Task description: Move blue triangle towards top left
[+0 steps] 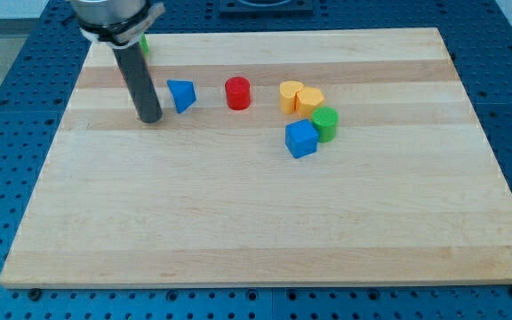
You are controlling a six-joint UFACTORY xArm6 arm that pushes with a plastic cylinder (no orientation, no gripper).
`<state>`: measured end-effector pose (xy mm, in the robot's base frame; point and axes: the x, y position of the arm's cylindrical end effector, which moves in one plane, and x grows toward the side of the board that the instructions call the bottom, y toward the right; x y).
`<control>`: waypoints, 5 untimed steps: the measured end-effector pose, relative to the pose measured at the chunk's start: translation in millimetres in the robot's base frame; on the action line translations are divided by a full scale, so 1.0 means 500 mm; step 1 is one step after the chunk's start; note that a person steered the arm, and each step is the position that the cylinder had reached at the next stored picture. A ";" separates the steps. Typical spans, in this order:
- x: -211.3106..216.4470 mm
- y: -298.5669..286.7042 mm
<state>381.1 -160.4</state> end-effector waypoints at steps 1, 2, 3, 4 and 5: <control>-0.008 0.024; -0.035 0.024; -0.061 0.109; -0.061 0.124; -0.116 0.124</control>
<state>323.2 -98.4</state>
